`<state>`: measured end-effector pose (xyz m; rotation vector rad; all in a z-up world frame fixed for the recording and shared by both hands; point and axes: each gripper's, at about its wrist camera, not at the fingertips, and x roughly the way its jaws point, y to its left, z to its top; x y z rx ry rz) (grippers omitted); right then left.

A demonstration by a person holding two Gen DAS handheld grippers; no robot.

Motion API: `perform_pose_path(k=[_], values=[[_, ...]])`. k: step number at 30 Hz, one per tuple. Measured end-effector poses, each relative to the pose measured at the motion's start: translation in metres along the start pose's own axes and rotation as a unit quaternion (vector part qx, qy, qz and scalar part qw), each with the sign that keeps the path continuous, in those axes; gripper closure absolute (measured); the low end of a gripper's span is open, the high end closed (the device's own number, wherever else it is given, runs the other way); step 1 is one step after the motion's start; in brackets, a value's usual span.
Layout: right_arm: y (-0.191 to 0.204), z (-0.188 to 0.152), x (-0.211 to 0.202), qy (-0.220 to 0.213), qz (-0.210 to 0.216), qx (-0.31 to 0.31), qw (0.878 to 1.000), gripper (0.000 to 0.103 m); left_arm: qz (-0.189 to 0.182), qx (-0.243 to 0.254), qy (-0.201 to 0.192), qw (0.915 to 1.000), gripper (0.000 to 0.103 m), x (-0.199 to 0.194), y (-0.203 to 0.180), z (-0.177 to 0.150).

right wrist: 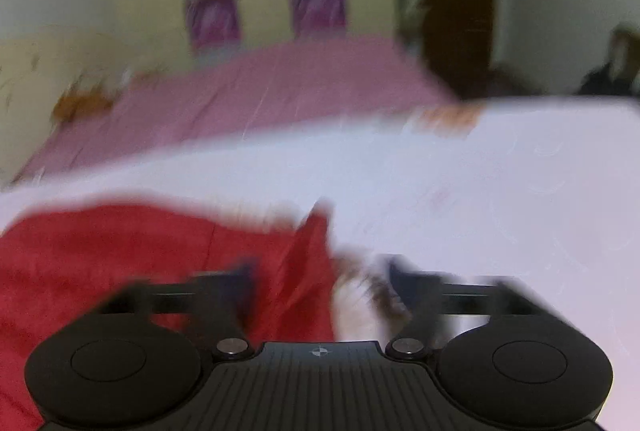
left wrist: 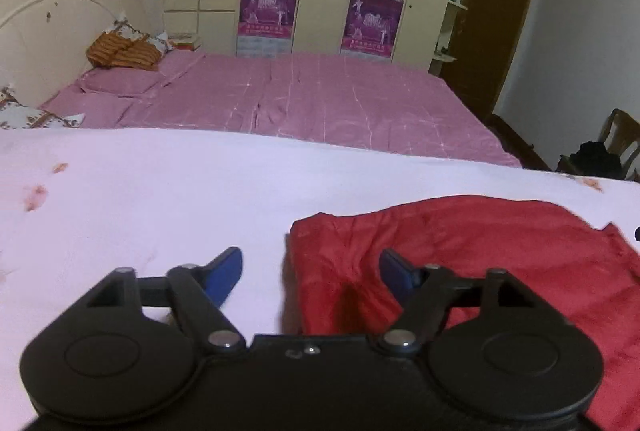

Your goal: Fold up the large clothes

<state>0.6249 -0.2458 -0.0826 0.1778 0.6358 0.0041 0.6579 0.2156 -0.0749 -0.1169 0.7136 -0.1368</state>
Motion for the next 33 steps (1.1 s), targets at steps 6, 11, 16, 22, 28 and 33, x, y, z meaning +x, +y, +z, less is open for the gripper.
perform_pose_path(k=[6,11,16,22,28,33], values=[[0.026,-0.043,-0.059,0.027,0.08,-0.038,0.996,0.056,-0.077,0.06,-0.002,0.9952,0.037,-0.052,-0.05,-0.039],[0.037,-0.08,-0.029,0.06,0.073,-0.07,0.993,0.056,-0.035,0.094,0.015,0.9948,0.035,-0.018,-0.054,-0.067],[0.034,-0.083,-0.016,0.052,0.067,-0.048,0.995,0.056,-0.044,0.054,0.018,0.9974,0.03,-0.007,-0.038,-0.069],[0.032,-0.076,-0.044,0.04,0.04,-0.051,0.997,0.056,-0.014,0.077,-0.003,0.9969,0.032,-0.048,-0.048,-0.054],[0.026,-0.096,-0.089,0.024,0.077,-0.05,0.996,0.056,-0.032,0.082,-0.013,0.996,0.03,-0.075,-0.057,-0.071],[0.023,-0.11,-0.06,0.055,0.052,-0.049,0.996,0.056,-0.032,0.034,0.025,0.9986,0.025,-0.043,-0.041,-0.079]])
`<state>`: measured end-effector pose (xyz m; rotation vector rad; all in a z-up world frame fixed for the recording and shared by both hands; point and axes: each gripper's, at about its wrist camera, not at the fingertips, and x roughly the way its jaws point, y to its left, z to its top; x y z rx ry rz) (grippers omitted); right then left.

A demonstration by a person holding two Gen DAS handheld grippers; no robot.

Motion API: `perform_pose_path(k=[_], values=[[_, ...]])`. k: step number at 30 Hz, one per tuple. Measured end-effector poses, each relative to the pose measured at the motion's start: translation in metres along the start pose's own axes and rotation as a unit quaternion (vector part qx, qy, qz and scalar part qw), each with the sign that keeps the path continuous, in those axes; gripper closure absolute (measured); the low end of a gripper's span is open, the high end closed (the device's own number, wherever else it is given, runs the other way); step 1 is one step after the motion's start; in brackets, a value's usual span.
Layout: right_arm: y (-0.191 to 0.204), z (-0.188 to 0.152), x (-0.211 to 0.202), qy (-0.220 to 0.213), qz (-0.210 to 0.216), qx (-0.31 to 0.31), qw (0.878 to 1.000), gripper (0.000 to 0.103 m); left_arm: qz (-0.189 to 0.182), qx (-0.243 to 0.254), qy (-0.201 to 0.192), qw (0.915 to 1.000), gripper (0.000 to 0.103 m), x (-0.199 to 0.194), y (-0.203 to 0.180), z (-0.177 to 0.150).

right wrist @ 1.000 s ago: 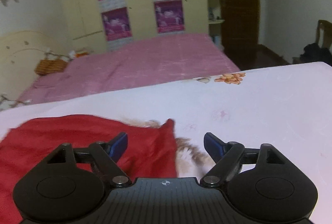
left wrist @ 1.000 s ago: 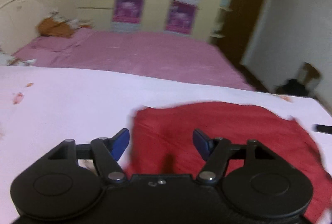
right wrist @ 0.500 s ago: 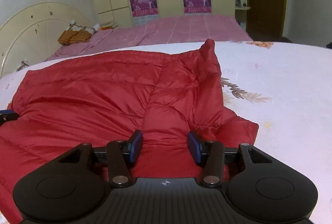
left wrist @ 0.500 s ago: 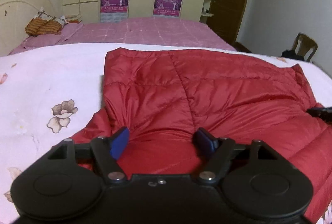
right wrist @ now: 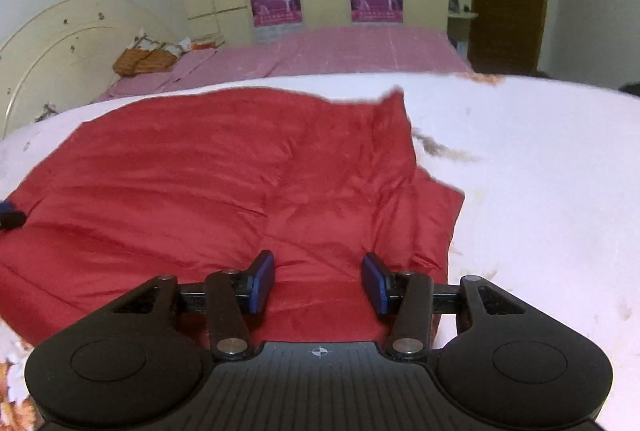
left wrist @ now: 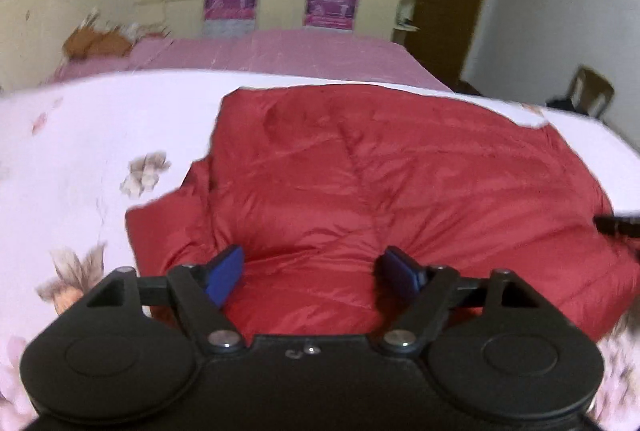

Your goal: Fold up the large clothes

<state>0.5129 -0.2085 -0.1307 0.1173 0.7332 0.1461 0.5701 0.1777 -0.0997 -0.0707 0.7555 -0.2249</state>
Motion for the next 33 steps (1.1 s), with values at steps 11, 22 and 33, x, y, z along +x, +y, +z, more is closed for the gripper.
perform_pose_path(k=[11,22,33], values=[[-0.076,-0.049,-0.091,-0.034,0.047,0.264,0.963,0.012,-0.016,-0.245,-0.048,0.9682,0.015,-0.077,0.058,-0.043],[-0.085,-0.079,-0.072,-0.024,0.12,0.414,0.902,0.018,-0.088,-0.364,-0.021,0.927,0.031,-0.022,0.08,-0.044],[-0.072,-0.086,-0.061,0.013,0.118,0.466,0.877,0.034,-0.102,-0.39,-0.013,0.9149,0.042,-0.012,0.085,-0.049]])
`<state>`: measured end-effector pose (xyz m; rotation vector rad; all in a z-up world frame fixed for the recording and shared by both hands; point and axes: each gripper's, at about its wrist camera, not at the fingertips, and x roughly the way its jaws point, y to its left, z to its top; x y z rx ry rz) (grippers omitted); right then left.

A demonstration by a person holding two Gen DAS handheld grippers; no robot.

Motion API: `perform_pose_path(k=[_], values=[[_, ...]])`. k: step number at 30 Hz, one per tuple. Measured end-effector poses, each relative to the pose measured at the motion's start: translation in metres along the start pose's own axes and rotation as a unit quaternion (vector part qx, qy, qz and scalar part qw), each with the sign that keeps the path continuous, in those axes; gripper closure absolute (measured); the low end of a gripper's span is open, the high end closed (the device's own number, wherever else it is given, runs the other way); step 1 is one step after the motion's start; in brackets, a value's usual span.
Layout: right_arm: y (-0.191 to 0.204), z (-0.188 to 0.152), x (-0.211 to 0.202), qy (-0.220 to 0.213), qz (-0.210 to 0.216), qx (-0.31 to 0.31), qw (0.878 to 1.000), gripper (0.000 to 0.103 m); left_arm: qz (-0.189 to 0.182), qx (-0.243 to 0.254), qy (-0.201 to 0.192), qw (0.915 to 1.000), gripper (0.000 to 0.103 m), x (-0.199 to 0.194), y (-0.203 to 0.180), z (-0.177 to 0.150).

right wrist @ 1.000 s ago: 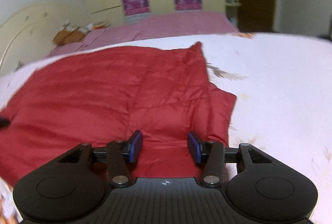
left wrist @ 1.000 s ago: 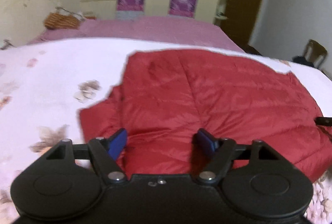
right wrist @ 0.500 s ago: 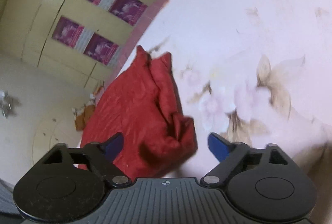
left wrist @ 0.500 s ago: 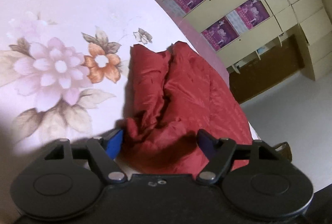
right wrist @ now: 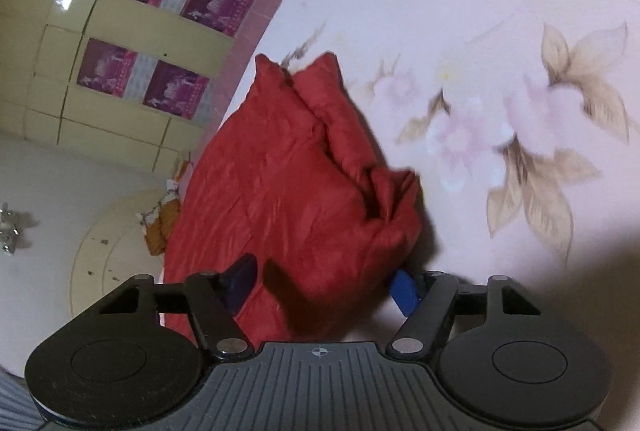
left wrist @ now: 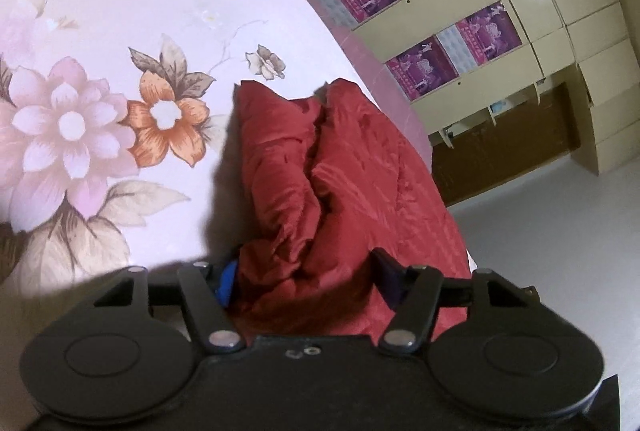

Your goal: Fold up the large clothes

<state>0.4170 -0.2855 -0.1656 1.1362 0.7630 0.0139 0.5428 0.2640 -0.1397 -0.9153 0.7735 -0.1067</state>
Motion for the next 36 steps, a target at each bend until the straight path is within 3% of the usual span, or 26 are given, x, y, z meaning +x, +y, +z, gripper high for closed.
perform_pose_path(k=[4,5,6,7,12,20,36], values=[[0.008,0.008,0.019,-0.031,0.002,-0.014,0.999,0.037,0.01,0.008,-0.002,0.9999,0.052,0.017,-0.001,0.014],[0.011,0.01,0.024,-0.035,-0.006,-0.029,0.999,0.043,0.015,0.01,-0.004,0.9998,0.058,0.02,-0.003,0.016],[0.013,0.011,0.029,-0.031,-0.013,-0.037,0.999,0.059,0.018,0.012,-0.006,0.9997,0.064,0.022,-0.004,0.017],[0.012,0.013,0.034,-0.024,-0.011,-0.037,0.999,0.066,0.019,0.018,-0.008,0.9996,0.066,0.024,-0.005,0.016],[0.023,0.011,0.029,-0.025,-0.009,-0.071,0.997,0.084,0.022,0.046,-0.02,0.9985,0.079,0.011,-0.015,0.01],[0.031,-0.001,0.001,-0.026,-0.004,-0.119,0.993,0.087,0.019,0.063,-0.022,0.9976,0.081,-0.029,-0.028,-0.008],[-0.037,-0.051,-0.122,-0.007,-0.007,-0.141,0.99,0.087,0.032,0.046,-0.017,0.9983,0.081,-0.134,-0.024,-0.124]])
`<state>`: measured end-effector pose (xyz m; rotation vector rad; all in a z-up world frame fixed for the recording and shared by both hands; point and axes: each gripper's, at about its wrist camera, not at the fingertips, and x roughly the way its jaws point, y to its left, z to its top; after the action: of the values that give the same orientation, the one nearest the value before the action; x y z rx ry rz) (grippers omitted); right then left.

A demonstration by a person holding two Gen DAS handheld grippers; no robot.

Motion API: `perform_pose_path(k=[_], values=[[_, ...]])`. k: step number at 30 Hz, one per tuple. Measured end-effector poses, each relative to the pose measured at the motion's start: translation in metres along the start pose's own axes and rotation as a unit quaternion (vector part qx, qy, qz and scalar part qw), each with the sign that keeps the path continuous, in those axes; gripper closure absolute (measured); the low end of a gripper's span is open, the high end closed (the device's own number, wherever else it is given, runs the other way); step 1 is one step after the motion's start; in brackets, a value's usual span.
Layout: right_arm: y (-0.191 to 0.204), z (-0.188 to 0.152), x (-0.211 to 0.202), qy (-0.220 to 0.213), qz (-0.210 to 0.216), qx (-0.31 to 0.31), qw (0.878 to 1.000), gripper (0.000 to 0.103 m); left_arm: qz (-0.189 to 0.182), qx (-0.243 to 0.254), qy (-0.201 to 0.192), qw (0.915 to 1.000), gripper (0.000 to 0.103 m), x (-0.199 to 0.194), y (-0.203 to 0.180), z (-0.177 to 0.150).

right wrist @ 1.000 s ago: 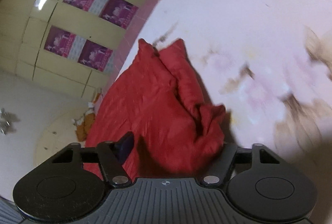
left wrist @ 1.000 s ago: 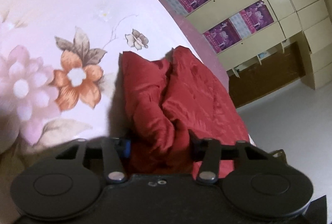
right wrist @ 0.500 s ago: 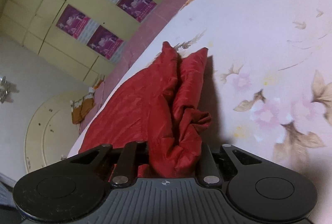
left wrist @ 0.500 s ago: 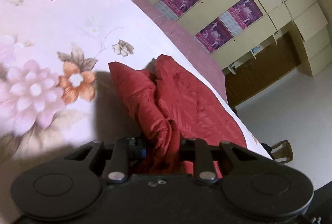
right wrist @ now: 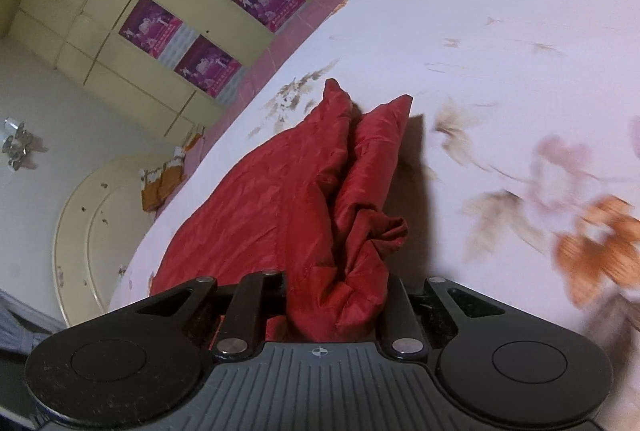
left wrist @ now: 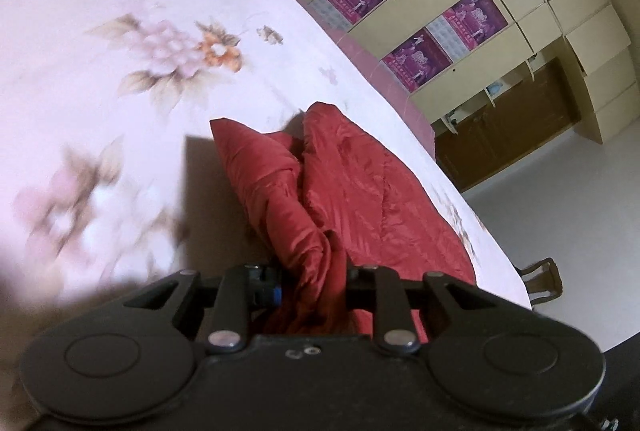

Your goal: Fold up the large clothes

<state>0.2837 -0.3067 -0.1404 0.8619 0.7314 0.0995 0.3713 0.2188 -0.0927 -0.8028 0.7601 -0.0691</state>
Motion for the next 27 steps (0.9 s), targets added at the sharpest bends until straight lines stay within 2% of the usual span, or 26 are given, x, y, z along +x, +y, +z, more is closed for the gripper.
perform_pose_path(k=[10,13,14,15,18,19,20,21,22,23,24,25,27], values=[[-0.026,-0.032,-0.043,0.013,-0.002,-0.003,1.0,0.086,0.01,-0.02,-0.004,0.9997,0.081,-0.043,0.016,-0.053],[-0.037,-0.035,-0.046,0.018,-0.001,0.008,1.0,0.086,0.008,-0.02,-0.002,0.9998,0.08,-0.043,0.022,-0.06],[-0.04,-0.035,-0.042,0.02,-0.004,0.006,1.0,0.086,0.007,-0.015,-0.003,0.9999,0.077,-0.041,0.024,-0.061],[-0.042,-0.036,-0.036,0.023,-0.007,0.003,1.0,0.086,0.007,-0.014,-0.003,0.9999,0.07,-0.038,0.026,-0.061],[-0.053,-0.035,-0.021,0.029,-0.009,0.021,0.999,0.074,0.017,-0.013,-0.021,0.9996,0.049,-0.037,0.03,-0.064],[-0.057,-0.035,-0.023,0.026,-0.006,0.023,0.999,0.073,0.024,-0.003,-0.029,0.9993,0.048,-0.041,0.029,-0.066],[-0.058,-0.033,-0.026,0.025,-0.005,0.019,0.999,0.071,0.029,-0.001,-0.034,0.999,0.042,-0.046,0.028,-0.067],[-0.058,-0.032,-0.031,0.015,-0.011,0.011,1.0,0.06,0.034,0.0,-0.041,0.9986,0.025,-0.054,0.028,-0.07],[-0.061,-0.032,-0.04,0.001,-0.019,0.006,1.0,0.045,0.047,0.0,-0.057,0.9972,0.017,-0.065,0.029,-0.073],[-0.066,-0.032,-0.05,-0.019,-0.032,0.002,0.999,0.036,0.063,-0.007,-0.075,0.9951,0.012,-0.077,0.032,-0.075],[-0.068,-0.031,-0.061,-0.041,-0.048,-0.005,0.998,0.021,0.069,-0.02,-0.085,0.9938,0.012,-0.089,0.037,-0.078],[-0.069,-0.03,-0.07,-0.057,-0.071,-0.014,0.996,0.019,0.064,-0.04,-0.088,0.9933,0.013,-0.1,0.044,-0.08],[-0.072,-0.03,-0.088,-0.077,-0.089,-0.039,0.992,0.02,0.044,-0.078,-0.09,0.9919,0.024,-0.118,0.055,-0.087]])
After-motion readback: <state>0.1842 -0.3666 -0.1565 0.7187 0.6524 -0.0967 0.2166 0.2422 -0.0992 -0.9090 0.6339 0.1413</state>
